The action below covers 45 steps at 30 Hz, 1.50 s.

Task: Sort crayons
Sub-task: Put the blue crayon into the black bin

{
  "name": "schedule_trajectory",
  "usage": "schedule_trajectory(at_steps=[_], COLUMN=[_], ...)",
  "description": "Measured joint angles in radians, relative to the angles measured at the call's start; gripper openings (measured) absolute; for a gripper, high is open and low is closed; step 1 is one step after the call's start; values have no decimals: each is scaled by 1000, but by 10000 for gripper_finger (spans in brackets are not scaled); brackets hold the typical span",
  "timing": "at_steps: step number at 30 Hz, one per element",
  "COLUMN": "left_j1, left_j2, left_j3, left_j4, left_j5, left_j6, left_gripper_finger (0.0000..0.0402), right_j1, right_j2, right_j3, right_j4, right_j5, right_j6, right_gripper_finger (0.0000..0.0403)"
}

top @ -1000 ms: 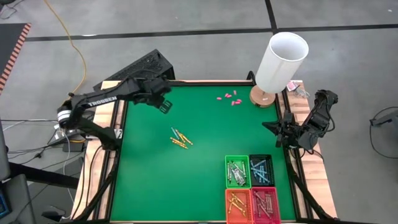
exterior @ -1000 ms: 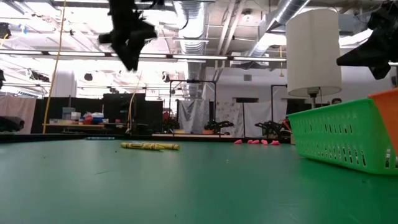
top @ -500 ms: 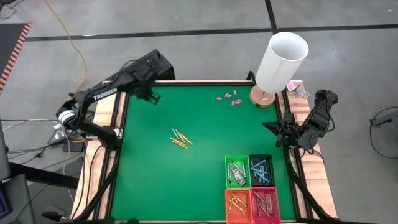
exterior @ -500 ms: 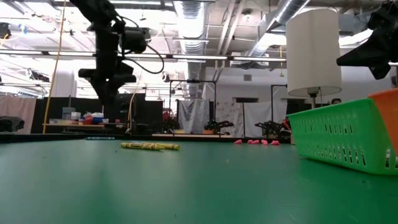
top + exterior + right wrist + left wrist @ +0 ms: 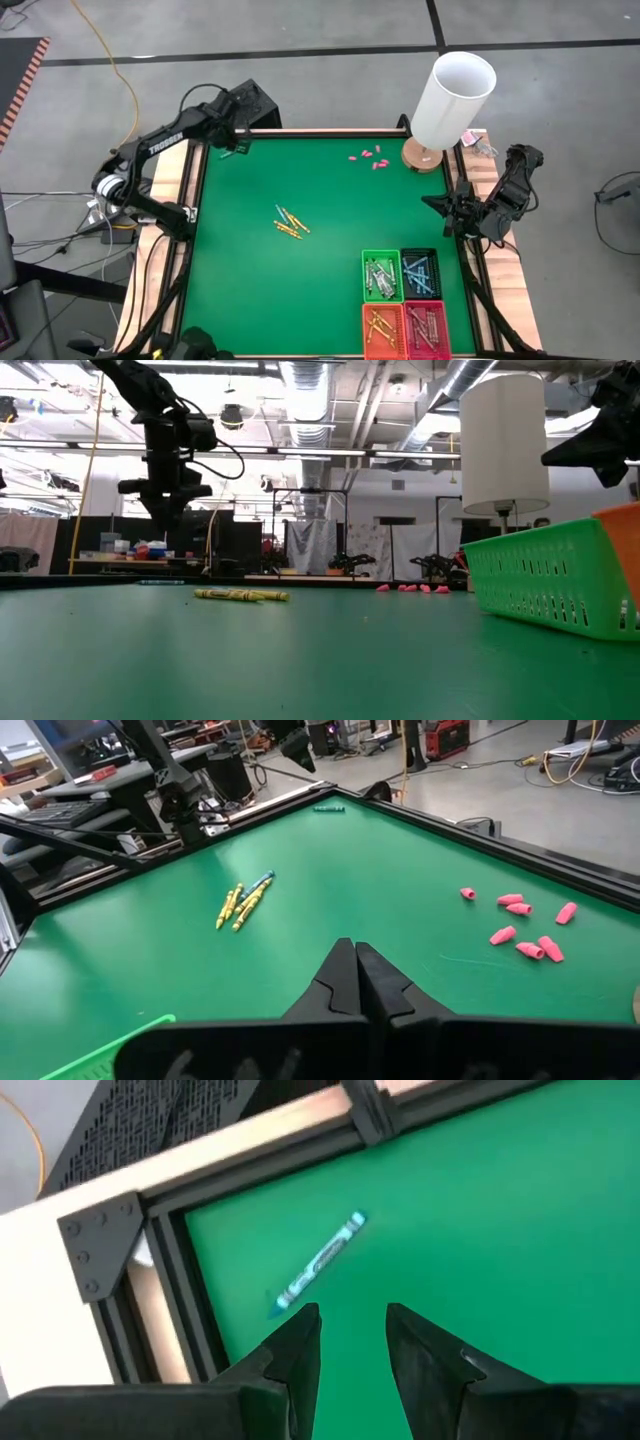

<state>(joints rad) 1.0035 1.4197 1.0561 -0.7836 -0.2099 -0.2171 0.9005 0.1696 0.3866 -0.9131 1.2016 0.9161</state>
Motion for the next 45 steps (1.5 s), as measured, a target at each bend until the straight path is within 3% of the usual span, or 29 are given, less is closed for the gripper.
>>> schedule_trajectory(at_steps=[7,10,15,19,24,35,40,45], left_j1=[7,6,7,6,20,26,10,5], left_j2=[149,221,284,293,307,363,326,292], left_j3=[0,0,0,0,0,1,1,1], left_j4=[46,42,50,82,144,155,138,148], left_j5=[-11,-17,-99,-127,24,-12,115,-22], left_j6=[-26,31,98,152,225,239,249,242], left_gripper_finger=[105,105,105,105,105,105,105,105], right_j1=[0,0,0,0,0,0,0,0], right_j2=[0,0,0,0,0,0,0,0], right_j3=[0,0,0,0,0,0,0,0], right_j4=[0,0,-3,-3,-4,-3,-5,-6], right_j5=[1,1,1,1,2,4,4,4], right_j6=[0,0,0,0,0,1,1,1], right_gripper_finger=[0,0,0,0,0,0,0,0])
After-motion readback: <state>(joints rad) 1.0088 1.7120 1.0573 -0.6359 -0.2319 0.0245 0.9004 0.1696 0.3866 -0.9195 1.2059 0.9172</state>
